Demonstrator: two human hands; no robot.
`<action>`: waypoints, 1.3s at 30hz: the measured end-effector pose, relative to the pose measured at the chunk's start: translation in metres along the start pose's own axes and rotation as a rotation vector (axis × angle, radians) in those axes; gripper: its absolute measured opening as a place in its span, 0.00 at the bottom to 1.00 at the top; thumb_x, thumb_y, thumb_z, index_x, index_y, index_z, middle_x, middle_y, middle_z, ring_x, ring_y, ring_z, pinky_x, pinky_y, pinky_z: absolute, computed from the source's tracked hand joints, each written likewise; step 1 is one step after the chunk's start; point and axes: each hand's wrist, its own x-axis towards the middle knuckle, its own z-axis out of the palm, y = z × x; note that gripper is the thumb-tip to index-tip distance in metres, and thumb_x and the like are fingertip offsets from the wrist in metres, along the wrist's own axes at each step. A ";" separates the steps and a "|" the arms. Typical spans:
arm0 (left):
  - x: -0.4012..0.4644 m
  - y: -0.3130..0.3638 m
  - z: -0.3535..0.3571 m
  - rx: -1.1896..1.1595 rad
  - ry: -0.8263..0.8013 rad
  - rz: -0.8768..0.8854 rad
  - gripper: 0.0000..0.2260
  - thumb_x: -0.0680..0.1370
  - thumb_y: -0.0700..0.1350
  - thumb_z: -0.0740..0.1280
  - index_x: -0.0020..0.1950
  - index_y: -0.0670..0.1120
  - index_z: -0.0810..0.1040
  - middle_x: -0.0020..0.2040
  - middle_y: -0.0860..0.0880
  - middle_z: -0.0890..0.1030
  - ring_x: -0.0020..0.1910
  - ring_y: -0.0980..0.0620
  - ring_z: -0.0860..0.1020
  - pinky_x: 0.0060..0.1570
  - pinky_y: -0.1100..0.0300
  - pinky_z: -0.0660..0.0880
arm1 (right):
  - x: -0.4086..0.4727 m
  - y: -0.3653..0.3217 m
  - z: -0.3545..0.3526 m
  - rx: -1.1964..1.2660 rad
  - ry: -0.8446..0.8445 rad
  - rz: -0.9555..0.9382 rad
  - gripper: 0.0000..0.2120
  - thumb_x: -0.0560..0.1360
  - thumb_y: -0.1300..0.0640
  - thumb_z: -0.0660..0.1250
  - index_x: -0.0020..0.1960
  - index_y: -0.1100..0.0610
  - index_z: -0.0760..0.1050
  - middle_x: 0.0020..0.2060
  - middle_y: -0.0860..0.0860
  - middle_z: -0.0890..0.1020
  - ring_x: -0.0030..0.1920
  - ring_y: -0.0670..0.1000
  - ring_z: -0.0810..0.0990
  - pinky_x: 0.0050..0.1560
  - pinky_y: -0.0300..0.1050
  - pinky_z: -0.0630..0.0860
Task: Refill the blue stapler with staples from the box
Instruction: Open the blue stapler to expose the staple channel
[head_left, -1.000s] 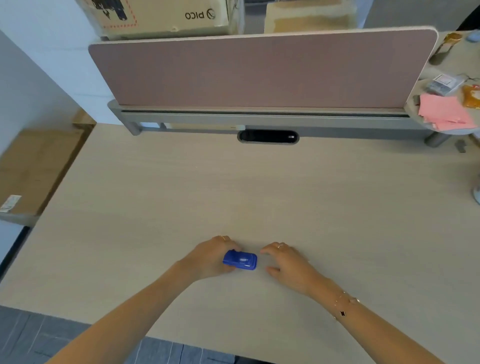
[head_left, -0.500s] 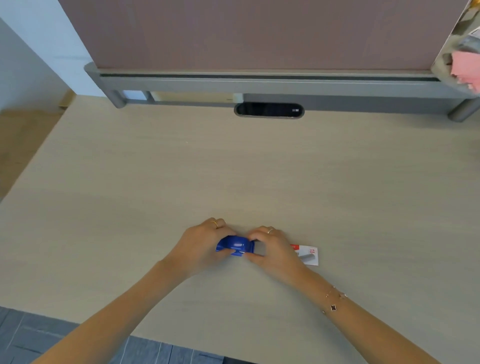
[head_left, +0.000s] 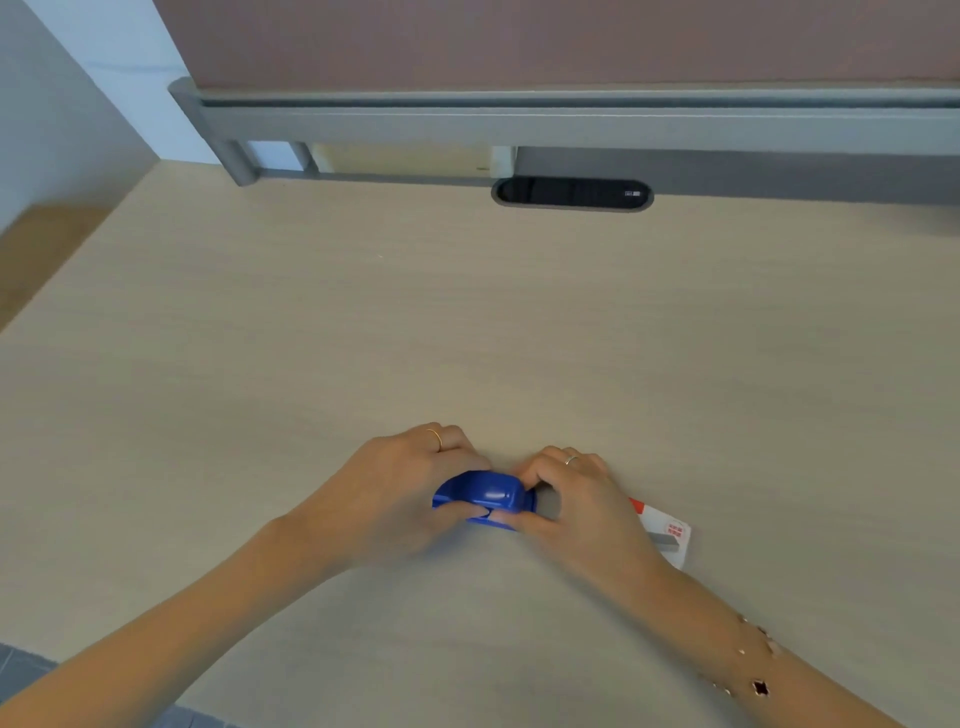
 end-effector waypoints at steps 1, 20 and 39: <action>0.000 -0.001 0.001 0.004 0.000 0.007 0.10 0.73 0.54 0.66 0.54 0.59 0.76 0.48 0.61 0.78 0.47 0.62 0.71 0.40 0.60 0.76 | 0.000 0.000 0.000 0.005 -0.002 -0.003 0.15 0.64 0.37 0.63 0.38 0.49 0.74 0.38 0.44 0.81 0.41 0.46 0.75 0.49 0.40 0.66; 0.002 0.004 -0.003 0.035 0.093 0.225 0.14 0.75 0.51 0.64 0.60 0.52 0.72 0.49 0.61 0.69 0.45 0.59 0.72 0.45 0.54 0.76 | -0.009 0.000 -0.003 -0.096 0.069 -0.132 0.05 0.72 0.53 0.69 0.45 0.52 0.75 0.37 0.47 0.76 0.41 0.50 0.74 0.42 0.45 0.71; -0.027 -0.030 -0.013 -0.471 0.290 0.131 0.12 0.72 0.55 0.65 0.54 0.55 0.72 0.50 0.60 0.74 0.53 0.54 0.76 0.53 0.68 0.75 | -0.018 -0.002 0.001 -0.173 0.126 -0.121 0.06 0.73 0.52 0.67 0.49 0.50 0.74 0.41 0.48 0.78 0.43 0.49 0.75 0.45 0.49 0.76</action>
